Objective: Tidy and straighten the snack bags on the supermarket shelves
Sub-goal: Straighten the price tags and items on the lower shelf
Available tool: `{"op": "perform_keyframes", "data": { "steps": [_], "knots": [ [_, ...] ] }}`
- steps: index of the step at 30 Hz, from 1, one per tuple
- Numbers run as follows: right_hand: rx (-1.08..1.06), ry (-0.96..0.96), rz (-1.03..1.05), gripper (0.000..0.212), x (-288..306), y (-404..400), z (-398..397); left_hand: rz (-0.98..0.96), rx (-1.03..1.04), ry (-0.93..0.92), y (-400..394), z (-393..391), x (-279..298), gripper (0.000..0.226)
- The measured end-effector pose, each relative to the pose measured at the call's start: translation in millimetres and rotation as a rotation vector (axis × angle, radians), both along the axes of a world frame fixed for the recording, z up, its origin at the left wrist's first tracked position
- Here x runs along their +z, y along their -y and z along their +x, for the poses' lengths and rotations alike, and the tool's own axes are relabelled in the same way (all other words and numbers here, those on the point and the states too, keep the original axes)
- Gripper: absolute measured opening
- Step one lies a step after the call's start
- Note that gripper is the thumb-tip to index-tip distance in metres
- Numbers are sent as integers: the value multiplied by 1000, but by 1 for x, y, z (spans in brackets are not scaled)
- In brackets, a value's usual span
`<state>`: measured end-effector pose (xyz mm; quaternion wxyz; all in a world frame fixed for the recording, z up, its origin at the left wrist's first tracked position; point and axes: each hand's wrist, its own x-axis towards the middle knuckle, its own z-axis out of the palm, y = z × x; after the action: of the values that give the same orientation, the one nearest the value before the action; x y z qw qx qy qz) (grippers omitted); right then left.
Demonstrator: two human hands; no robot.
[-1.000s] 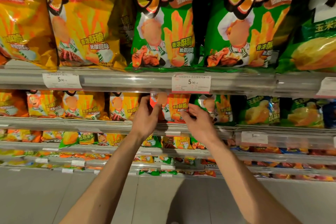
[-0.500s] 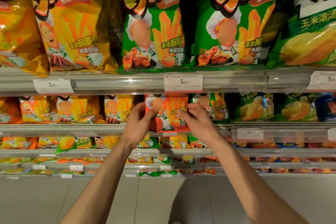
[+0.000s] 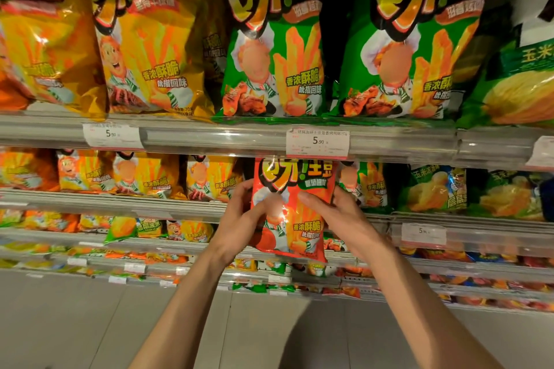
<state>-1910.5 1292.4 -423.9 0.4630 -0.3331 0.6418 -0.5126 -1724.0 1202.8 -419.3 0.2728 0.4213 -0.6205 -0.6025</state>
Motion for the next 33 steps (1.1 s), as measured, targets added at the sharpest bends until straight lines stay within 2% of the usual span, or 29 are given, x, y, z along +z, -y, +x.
{"op": "perform_keyframes", "data": {
  "steps": [2,5,8,12,14,23,29,33],
  "knots": [
    [8,9,7,39,-2,-4,4,0,3,15,-6,6,-1,33],
    [7,15,4,36,-3,-13,12,-4,16,8,-16,17,-2,35],
    [14,14,-9,36,-7,-19,20,13,150,-39,-21,35,-5,37],
    [17,5,-7,30,-11,-22,32,-38,328,-26,-27,64,-8,11],
    [28,-3,-6,31,-14,-21,39,-56,395,-24,-31,78,-8,7],
    [69,-14,-23,36,-18,-13,79,-30,570,-57,-36,152,-11,15],
    [62,-85,5,36,-13,-4,124,-31,592,-83,-21,204,-13,16],
    [80,-165,-32,27,-8,8,168,-38,544,-107,-4,251,-11,14]
  ]
}}
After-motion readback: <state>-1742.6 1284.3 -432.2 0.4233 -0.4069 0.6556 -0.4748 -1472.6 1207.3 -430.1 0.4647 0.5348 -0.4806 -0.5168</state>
